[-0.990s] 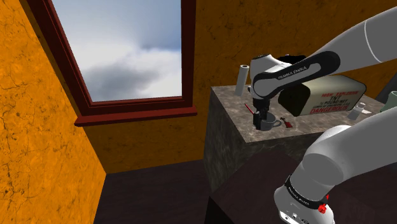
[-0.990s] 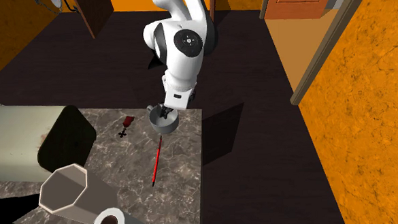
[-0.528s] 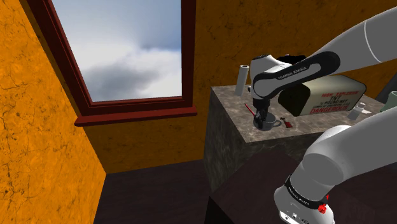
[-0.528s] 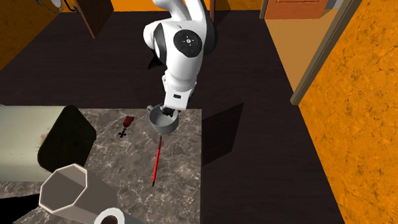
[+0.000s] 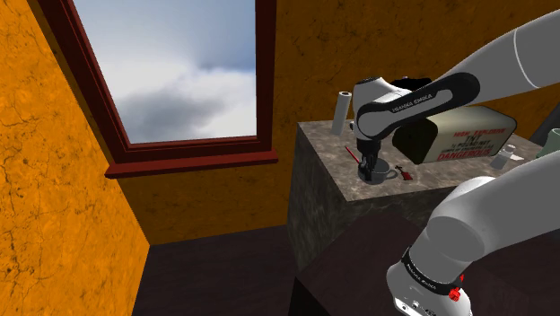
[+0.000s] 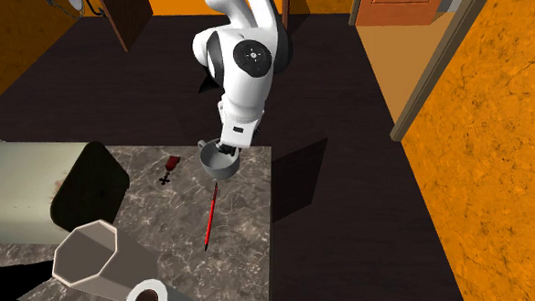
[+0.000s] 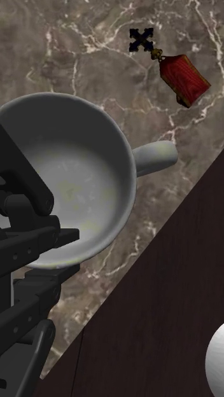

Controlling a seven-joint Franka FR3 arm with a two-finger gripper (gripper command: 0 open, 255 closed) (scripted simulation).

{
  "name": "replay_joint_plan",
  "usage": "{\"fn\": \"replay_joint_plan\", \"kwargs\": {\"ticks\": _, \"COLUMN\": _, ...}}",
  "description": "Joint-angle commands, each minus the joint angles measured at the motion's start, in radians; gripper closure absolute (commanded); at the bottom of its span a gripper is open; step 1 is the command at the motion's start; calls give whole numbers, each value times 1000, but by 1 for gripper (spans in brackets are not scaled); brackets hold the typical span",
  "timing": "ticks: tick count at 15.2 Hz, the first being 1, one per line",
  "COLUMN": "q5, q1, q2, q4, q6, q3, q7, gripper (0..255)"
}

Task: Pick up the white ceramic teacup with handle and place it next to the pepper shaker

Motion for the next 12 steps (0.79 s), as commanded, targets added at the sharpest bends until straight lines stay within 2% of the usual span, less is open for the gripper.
{"fn": "replay_joint_plan", "kwargs": {"ticks": 1, "q5": 2, "q1": 0, "q2": -11, "q4": 7, "q6": -17, "q3": 2, "q7": -3, "gripper": 255}}
{"fn": "replay_joint_plan", "kwargs": {"ticks": 12, "q5": 28, "q1": 6, "q2": -102, "q4": 97, "q6": -197, "q3": 25, "q7": -30, "gripper": 255}}
